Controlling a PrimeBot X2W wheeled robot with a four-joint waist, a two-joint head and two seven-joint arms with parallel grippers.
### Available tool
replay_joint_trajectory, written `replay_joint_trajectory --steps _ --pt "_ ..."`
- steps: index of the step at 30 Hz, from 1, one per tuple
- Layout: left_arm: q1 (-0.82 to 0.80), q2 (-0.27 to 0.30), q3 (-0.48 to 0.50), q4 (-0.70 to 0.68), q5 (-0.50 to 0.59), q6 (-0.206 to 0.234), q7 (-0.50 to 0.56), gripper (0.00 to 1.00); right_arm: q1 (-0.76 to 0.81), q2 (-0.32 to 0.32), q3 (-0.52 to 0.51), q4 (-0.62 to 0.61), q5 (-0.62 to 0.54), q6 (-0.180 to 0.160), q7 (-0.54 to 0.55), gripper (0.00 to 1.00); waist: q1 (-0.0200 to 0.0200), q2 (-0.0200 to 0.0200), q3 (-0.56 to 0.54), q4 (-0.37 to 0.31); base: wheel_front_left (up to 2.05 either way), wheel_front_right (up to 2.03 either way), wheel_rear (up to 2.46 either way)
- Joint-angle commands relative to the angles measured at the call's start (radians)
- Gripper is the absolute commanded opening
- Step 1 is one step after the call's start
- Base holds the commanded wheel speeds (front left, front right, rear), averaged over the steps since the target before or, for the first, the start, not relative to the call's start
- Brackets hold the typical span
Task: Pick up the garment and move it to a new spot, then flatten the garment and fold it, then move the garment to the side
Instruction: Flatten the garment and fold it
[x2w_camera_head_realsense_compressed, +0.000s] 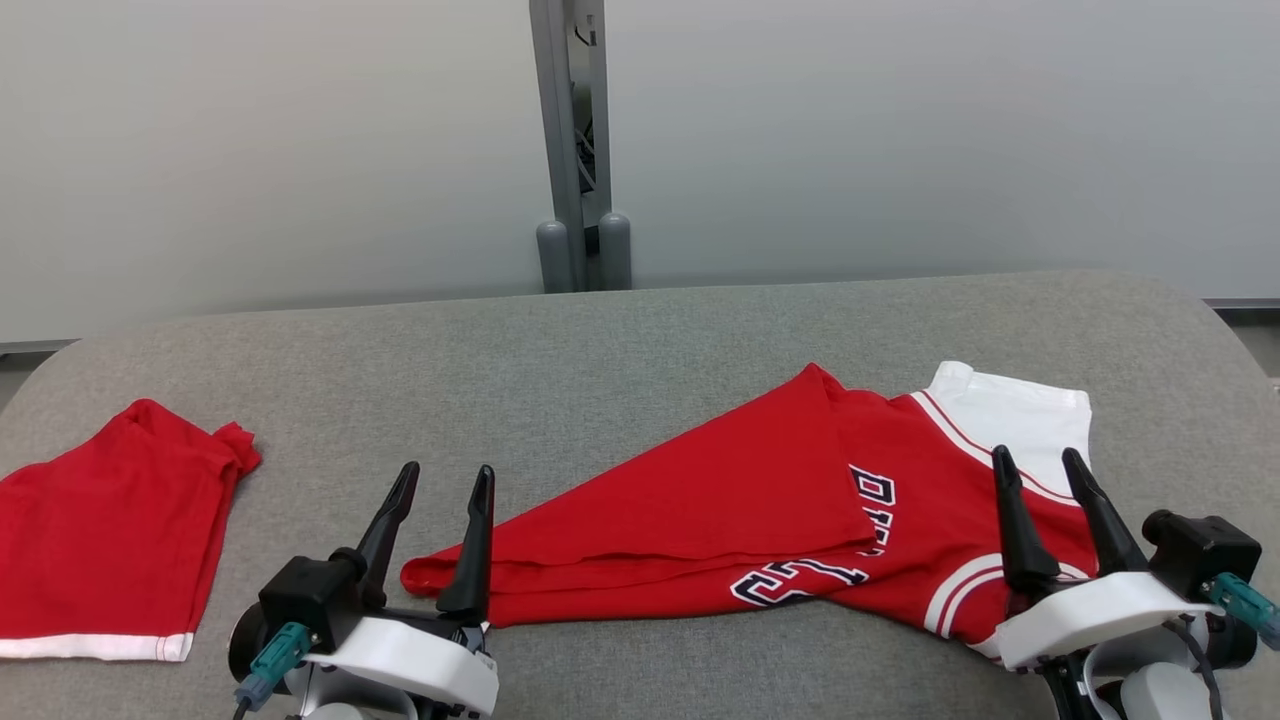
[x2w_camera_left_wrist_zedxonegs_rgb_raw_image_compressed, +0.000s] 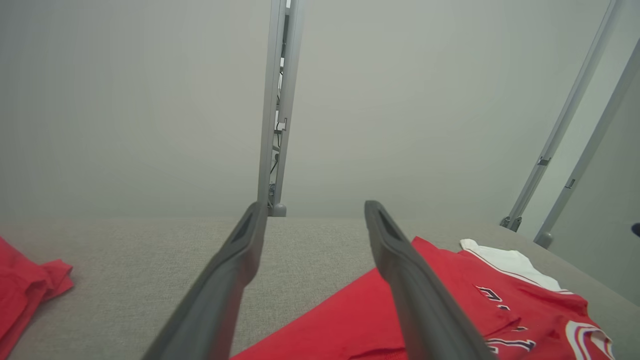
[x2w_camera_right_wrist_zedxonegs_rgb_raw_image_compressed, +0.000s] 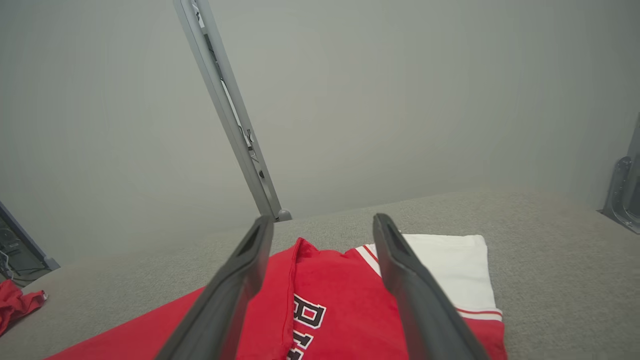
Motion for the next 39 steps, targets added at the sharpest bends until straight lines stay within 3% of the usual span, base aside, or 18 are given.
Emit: replay_joint_trajectory --steps 1,10,16,23,36,37,39 --pt "0.002 0.004 0.004 -0.002 -0.001 0.004 -0.003 1.0 0.007 -0.002 -0.003 -0.006 -0.005 0.0 -0.002 1.0 0.0 -0.0001 0.002 -0.006 0.0 0.0 0.0" --pt "0.005 0.004 -0.007 -0.001 0.006 0.002 -0.003 1.0 0.009 0.017 0.003 0.024 0.003 0.0 -0.002 1.0 0.0 -0.0001 0.011 0.012 0.0 0.0 0.0" --pt "0.008 0.004 -0.01 0.015 0.017 -0.007 -0.003 1.0 -0.053 0.018 0.068 0.156 0.037 0.0 0.078 1.0 0.0 -0.0001 0.03 0.046 0.0 0.0 0.0" --pt "-0.012 0.004 -0.038 0.036 0.027 -0.016 -0.003 1.0 -0.152 0.023 0.103 0.322 0.166 0.0 0.221 1.0 0.0 -0.0001 0.051 0.108 0.0 0.0 0.0" --pt "-0.016 0.004 -0.038 0.034 0.031 -0.013 -0.003 1.0 -0.228 0.023 0.099 0.509 0.26 0.0 0.24 1.0 0.0 -0.0001 0.071 0.159 0.0 0.0 0.0" --pt "-0.016 0.004 -0.038 0.033 0.03 -0.013 -0.003 1.0 -0.232 0.023 0.105 0.515 0.265 0.0 0.241 0.51 0.0 -0.0001 0.072 0.159 0.0 0.0 0.0" --pt "-0.017 0.004 -0.037 0.033 0.03 -0.012 -0.003 1.0 -0.242 0.023 0.117 0.519 0.274 0.0 0.224 0.0 0.0 -0.0001 0.074 0.159 0.0 0.0 0.0"
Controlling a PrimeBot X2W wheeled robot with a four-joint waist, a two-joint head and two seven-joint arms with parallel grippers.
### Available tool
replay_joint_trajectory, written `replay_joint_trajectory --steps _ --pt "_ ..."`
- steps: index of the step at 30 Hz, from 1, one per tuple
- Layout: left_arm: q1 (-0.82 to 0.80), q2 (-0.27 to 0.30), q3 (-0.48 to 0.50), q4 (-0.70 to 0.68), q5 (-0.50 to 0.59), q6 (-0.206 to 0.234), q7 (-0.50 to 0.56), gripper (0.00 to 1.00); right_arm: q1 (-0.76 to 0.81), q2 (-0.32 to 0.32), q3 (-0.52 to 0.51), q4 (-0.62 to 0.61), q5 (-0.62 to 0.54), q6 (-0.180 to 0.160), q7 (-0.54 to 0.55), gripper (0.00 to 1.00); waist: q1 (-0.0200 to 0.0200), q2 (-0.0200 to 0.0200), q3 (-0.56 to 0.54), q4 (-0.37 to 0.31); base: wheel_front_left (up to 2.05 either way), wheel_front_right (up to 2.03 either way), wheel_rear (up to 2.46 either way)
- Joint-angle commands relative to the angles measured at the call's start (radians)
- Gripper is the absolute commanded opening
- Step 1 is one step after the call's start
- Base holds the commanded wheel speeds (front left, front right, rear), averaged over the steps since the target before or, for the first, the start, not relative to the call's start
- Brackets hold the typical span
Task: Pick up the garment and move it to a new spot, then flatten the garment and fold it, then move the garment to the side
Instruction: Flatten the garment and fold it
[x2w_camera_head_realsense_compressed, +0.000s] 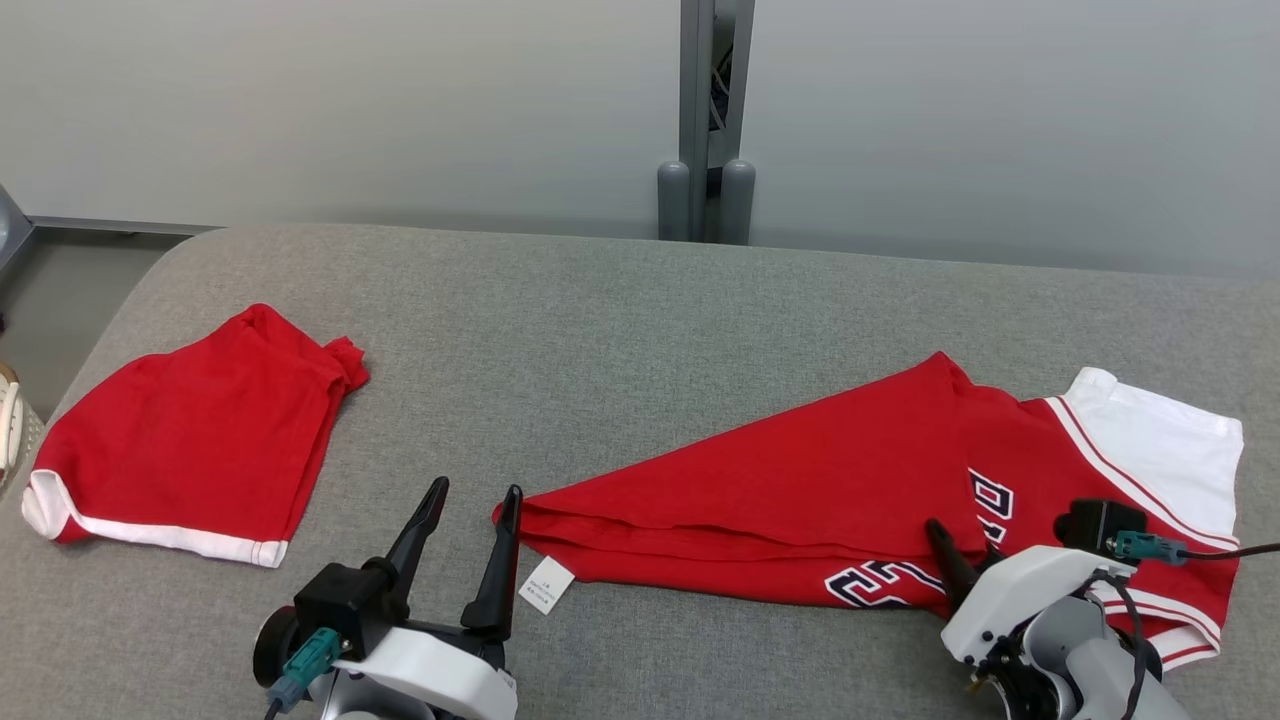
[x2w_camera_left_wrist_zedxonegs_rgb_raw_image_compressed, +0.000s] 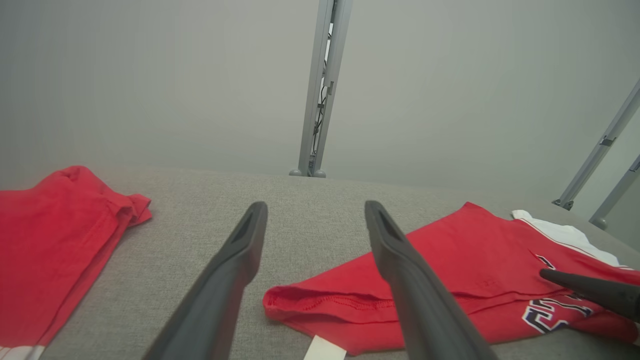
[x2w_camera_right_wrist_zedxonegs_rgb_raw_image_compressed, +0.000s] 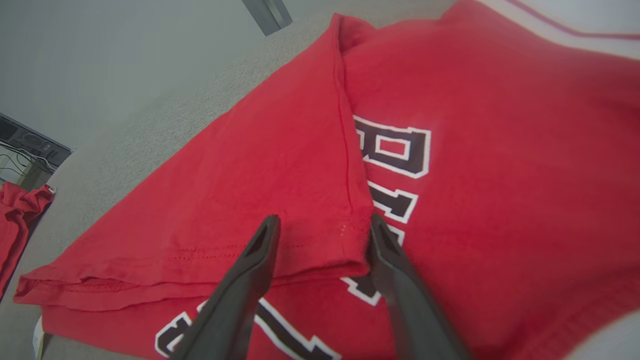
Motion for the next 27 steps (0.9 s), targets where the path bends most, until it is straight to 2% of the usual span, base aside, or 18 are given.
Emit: replay_joint_trajectory --steps 1,8,15,21,27 --pt "-0.015 0.004 0.003 -0.003 0.008 0.002 -0.004 1.0 -0.009 -0.004 0.005 0.003 0.006 0.0 -0.012 0.0 0.0 -0.0001 0.001 0.0 0.0 0.0 0.0" --pt "-0.013 0.004 -0.002 0.003 0.005 0.003 -0.004 1.0 -0.041 -0.005 0.035 -0.039 0.056 0.0 -0.086 0.0 0.0 -0.0001 -0.009 -0.002 0.0 0.0 0.0" --pt "-0.004 0.004 -0.012 0.007 -0.001 -0.001 -0.004 1.0 -0.097 -0.005 0.058 -0.163 0.096 0.0 -0.131 0.0 0.0 -0.0001 -0.026 0.019 0.0 0.0 0.0" --pt "-0.024 0.004 -0.04 0.0 -0.016 0.0 -0.004 1.0 -0.224 -0.032 0.05 -0.237 0.066 0.0 -0.154 0.0 0.0 -0.0001 -0.002 0.096 0.0 0.0 0.0" --pt "-0.041 0.004 -0.07 -0.004 -0.033 0.005 -0.004 1.0 -0.392 -0.078 0.048 -0.178 0.0 0.0 -0.139 0.0 0.0 -0.0001 0.05 0.208 0.0 0.0 0.0"
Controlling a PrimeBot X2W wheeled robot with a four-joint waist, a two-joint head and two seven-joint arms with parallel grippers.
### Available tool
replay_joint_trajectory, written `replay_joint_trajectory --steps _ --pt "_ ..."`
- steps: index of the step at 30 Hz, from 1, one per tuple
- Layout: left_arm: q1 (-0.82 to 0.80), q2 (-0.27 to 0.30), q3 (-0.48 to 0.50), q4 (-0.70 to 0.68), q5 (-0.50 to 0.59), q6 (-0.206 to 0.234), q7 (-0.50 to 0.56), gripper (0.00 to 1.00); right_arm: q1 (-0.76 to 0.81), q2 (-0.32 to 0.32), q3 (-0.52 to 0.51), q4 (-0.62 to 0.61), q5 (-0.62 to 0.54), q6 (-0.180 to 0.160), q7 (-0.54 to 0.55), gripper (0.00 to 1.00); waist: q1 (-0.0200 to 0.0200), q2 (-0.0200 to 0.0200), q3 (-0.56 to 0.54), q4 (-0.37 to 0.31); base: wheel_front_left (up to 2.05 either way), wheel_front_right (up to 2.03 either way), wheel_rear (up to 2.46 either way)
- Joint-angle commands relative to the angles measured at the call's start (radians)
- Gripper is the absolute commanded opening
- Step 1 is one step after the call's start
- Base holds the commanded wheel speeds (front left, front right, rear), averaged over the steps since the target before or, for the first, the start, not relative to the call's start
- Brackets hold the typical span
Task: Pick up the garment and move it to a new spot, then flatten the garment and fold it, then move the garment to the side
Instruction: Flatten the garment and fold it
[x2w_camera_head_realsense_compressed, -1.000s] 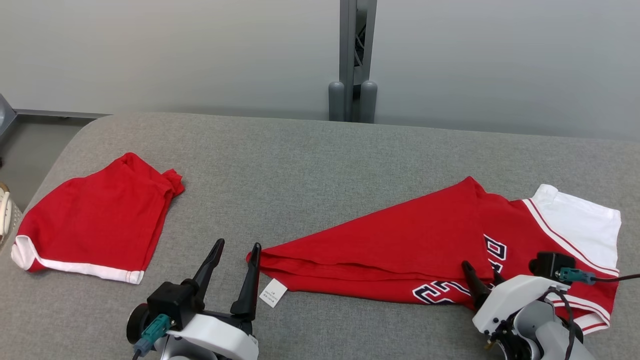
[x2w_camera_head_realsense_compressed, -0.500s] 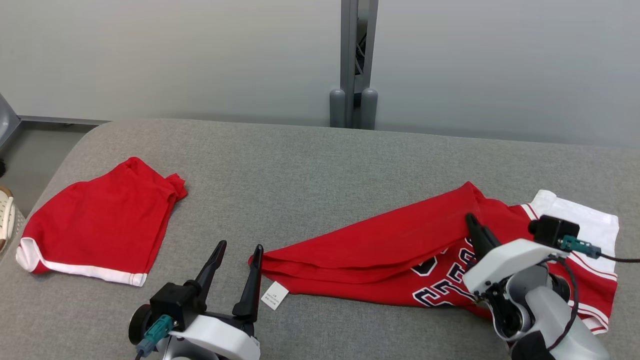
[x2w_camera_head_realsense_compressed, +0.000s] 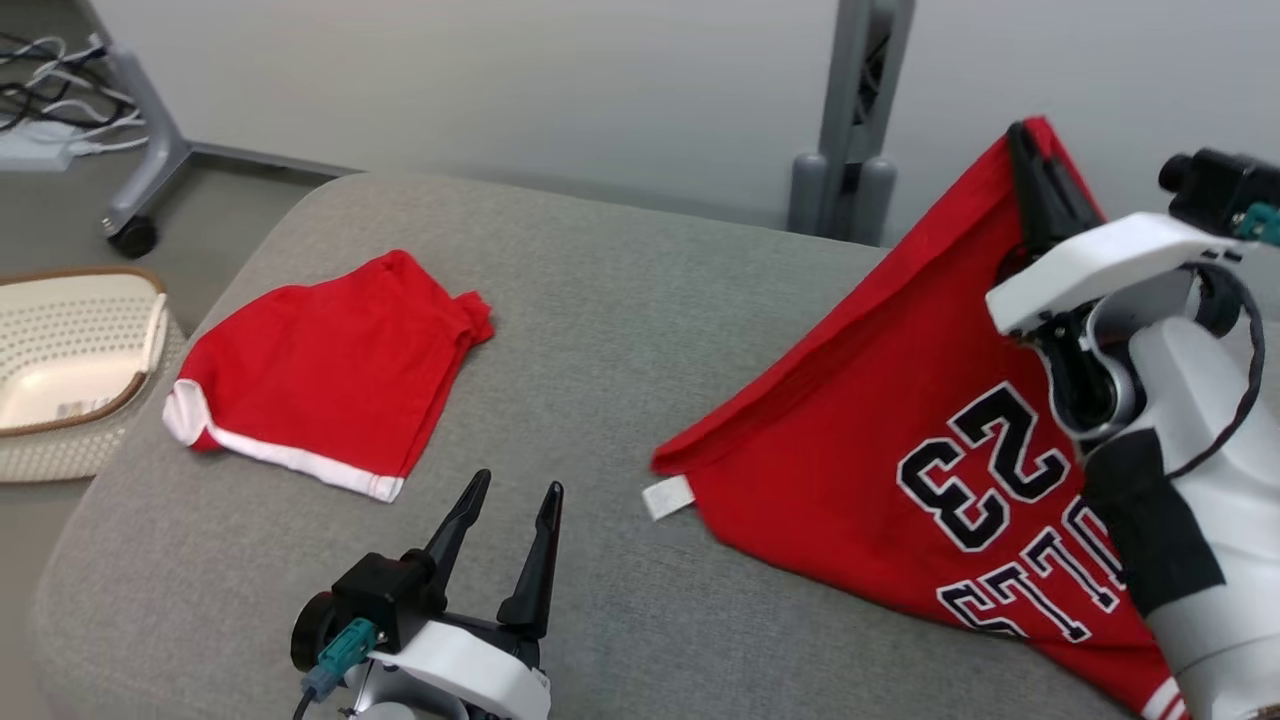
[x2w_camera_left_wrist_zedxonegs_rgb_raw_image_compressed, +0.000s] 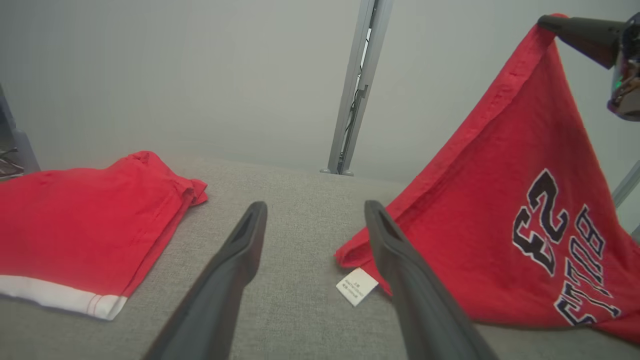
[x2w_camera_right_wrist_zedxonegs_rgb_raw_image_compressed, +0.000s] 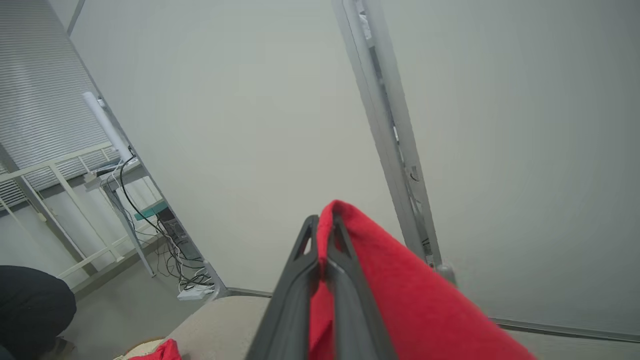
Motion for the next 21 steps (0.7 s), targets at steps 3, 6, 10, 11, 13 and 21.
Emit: replay_joint_trajectory --steps 3,6,10,11,13,21 --pt "-0.029 0.003 -0.019 -0.011 -0.018 0.005 -0.004 1.0 -0.094 -0.024 -0.001 0.057 -0.04 0.0 -0.012 0.0 0.0 0.0 0.068 0.105 0.0 0.0 0.0" --pt "-0.043 0.003 -0.038 -0.018 -0.035 0.011 -0.004 1.0 -0.177 -0.037 0.001 0.122 -0.074 0.0 -0.03 0.0 0.0 0.0 0.104 0.15 0.0 0.0 0.0" --pt "-0.057 0.003 -0.06 -0.026 -0.057 0.02 -0.004 1.0 -0.258 -0.052 -0.001 0.242 -0.126 0.0 -0.051 0.0 0.0 0.0 0.139 0.192 0.0 0.0 0.0" --pt "-0.061 0.003 -0.065 -0.027 -0.062 0.022 -0.004 1.0 -0.274 -0.053 0.0 0.277 -0.14 0.0 -0.056 0.0 0.0 0.0 0.146 0.2 0.0 0.0 0.0" --pt "-0.069 0.003 -0.073 -0.03 -0.069 0.027 -0.004 1.0 -0.301 -0.052 0.002 0.349 -0.175 0.0 -0.06 0.43 0.0 0.0 0.155 0.21 0.0 0.0 0.0" --pt "-0.08 0.003 -0.079 -0.03 -0.076 0.039 -0.004 1.0 -0.322 -0.025 0.027 0.498 -0.244 0.0 0.02 1.0 0.0 0.0 0.158 0.201 0.0 0.0 0.0"
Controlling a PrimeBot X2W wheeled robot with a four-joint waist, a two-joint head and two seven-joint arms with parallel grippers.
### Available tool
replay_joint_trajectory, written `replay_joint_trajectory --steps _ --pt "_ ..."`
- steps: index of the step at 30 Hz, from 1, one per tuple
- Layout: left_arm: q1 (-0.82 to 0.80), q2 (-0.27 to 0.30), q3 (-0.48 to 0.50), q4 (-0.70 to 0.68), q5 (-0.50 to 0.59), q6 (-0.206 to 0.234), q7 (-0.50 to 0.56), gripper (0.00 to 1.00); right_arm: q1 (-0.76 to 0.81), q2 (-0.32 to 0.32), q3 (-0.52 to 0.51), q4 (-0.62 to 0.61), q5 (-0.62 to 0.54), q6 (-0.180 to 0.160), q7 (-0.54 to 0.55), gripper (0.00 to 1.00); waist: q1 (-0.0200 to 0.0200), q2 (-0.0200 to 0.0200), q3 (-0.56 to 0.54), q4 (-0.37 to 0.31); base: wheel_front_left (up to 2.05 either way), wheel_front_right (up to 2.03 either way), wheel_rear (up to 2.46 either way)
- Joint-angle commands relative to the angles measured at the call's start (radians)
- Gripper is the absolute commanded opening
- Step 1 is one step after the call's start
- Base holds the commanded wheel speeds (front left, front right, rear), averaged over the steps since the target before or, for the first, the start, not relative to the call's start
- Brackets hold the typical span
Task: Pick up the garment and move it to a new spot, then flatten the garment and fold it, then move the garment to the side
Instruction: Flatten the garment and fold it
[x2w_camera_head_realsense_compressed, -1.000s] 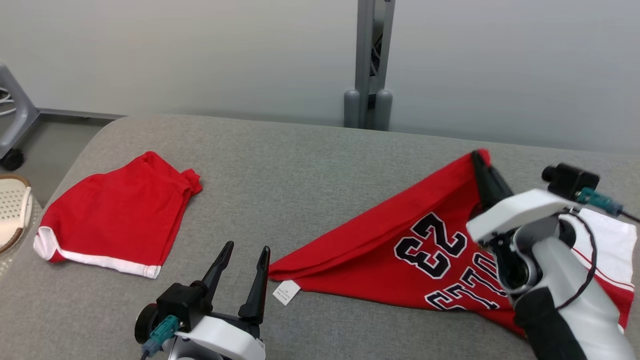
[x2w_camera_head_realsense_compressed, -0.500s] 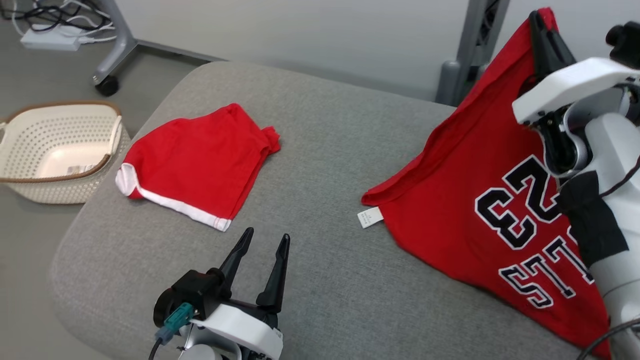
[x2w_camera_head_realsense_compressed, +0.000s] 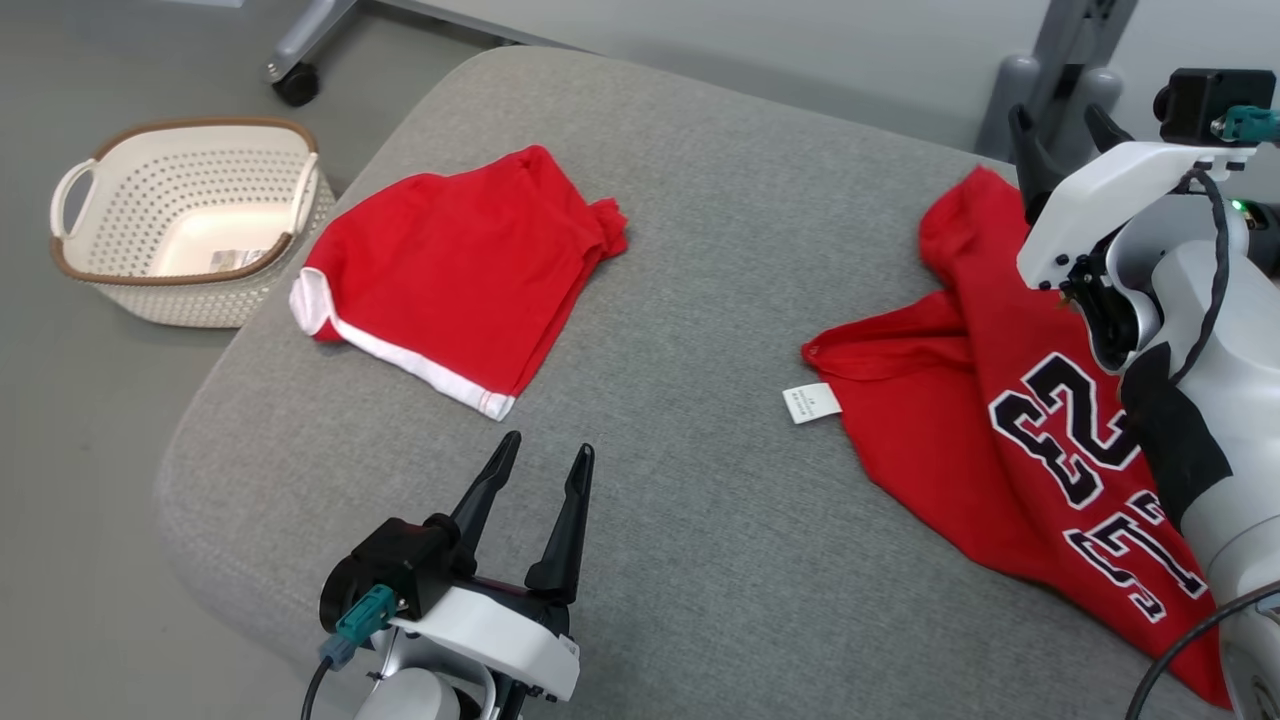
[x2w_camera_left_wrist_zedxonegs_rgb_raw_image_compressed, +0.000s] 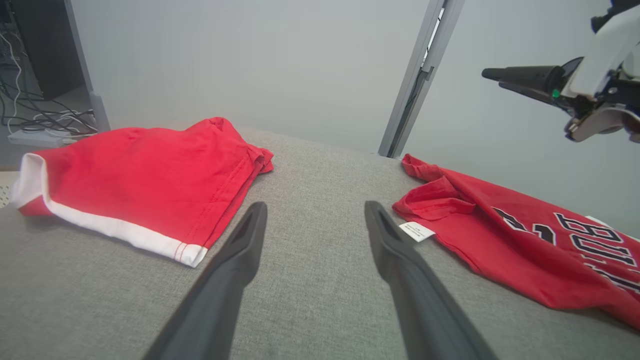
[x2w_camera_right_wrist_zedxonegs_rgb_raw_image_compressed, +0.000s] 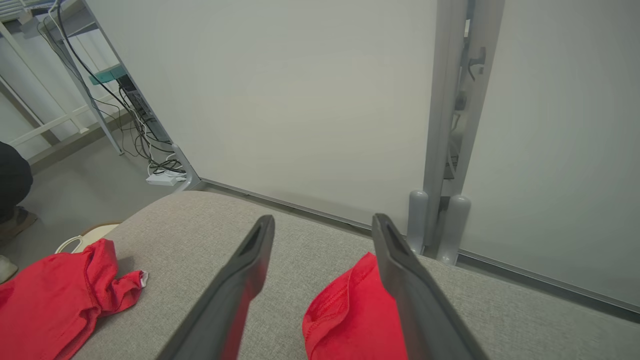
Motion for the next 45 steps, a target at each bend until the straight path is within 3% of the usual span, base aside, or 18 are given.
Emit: replay_joint_trajectory --steps 1,8,14,20,25,34,45 --pt "-0.018 0.003 0.004 0.0 0.004 0.004 -0.004 1.0 0.001 -0.009 0.001 0.002 -0.006 0.0 0.003 1.0 0.0 0.0 -0.005 -0.008 0.0 0.0 0.0" --pt "-0.01 0.003 0.032 0.008 0.033 -0.006 -0.004 1.0 0.032 0.021 0.005 0.003 0.0 0.0 -0.044 1.0 0.0 0.0 -0.06 -0.09 0.0 0.0 0.0" --pt "0.016 0.003 0.086 0.005 0.054 -0.013 -0.004 1.0 0.143 0.039 0.054 -0.105 0.049 0.0 -0.114 1.0 0.0 0.0 -0.138 -0.207 0.0 0.0 0.0" --pt "0.045 0.003 0.146 0.0 0.044 -0.018 -0.004 1.0 0.354 -0.003 0.049 -0.343 0.109 0.0 -0.126 1.0 0.0 0.0 -0.207 -0.324 0.0 0.0 0.0" --pt "0.066 0.004 0.176 -0.008 0.035 -0.017 -0.004 1.0 0.616 -0.039 -0.029 -0.648 0.054 0.0 -0.127 1.0 0.0 0.0 -0.229 -0.407 0.0 0.0 0.0" --pt "0.089 0.005 0.196 0.008 0.014 -0.022 -0.004 1.0 0.947 -0.013 -0.13 -0.888 -0.038 0.0 -0.125 1.0 0.0 0.0 -0.241 -0.452 0.0 0.0 0.0" --pt "0.124 0.004 0.215 0.028 0.025 -0.025 -0.004 1.0 1.065 0.032 -0.182 -0.892 -0.063 0.0 -0.125 1.0 0.0 0.0 -0.253 -0.461 0.0 0.0 0.0"
